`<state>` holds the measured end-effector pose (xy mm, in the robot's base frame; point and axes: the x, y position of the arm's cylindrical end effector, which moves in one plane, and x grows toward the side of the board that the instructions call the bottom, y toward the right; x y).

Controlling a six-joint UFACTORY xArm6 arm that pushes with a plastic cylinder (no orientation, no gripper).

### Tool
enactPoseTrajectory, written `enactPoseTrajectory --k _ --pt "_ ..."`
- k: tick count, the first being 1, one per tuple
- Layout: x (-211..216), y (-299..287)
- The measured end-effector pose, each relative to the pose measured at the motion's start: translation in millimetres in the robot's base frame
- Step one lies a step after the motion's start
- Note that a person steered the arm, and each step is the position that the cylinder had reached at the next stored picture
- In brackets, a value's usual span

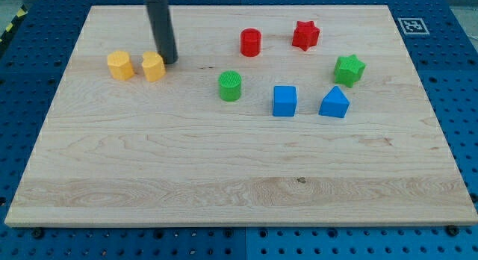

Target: Move the blue cube towards the bottom right

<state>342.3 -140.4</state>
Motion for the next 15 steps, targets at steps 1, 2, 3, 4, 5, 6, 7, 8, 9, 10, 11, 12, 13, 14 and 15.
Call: enactPoseTrajectory --k 1,2,3,4,5,6,7,8,9,10,11,12,13,14,15 --pt "3.1 -23.8" --pt "-0.8 -12.2" --pt "-7.3 36.0" --pt "-7.3 65.1" --pt "-7.3 65.1" --pt "-6.9 94.5" --pt "7.9 138.3" --pt "36.0 164.9" --pt "55.9 189.9" --pt "72.4 206.9" --pt "78.6 207.1" --pt "82.1 204.5" --pt "99.6 197.0" --pt "124.0 190.0" --pt "148.3 183.8"
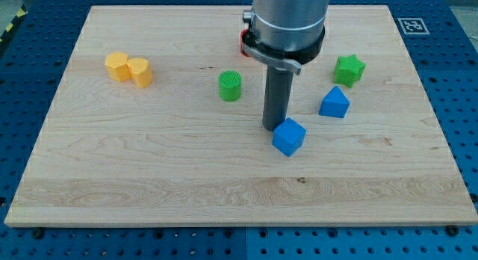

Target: Move the blue cube towards the bottom right

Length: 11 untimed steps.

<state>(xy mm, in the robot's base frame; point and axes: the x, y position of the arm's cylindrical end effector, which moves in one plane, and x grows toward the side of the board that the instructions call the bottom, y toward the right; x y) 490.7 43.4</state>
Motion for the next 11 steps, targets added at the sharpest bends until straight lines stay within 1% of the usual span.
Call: enactPoseTrajectory --k 2,4,6,8,9,10,11 --pt "35.4 -0.6" --pt "38.2 10.9" --pt "52.5 57.7" --pt "71.1 118.6" --pt "73.7 127.6" --pt "64.5 114.0" --pt "51.3 73.5"
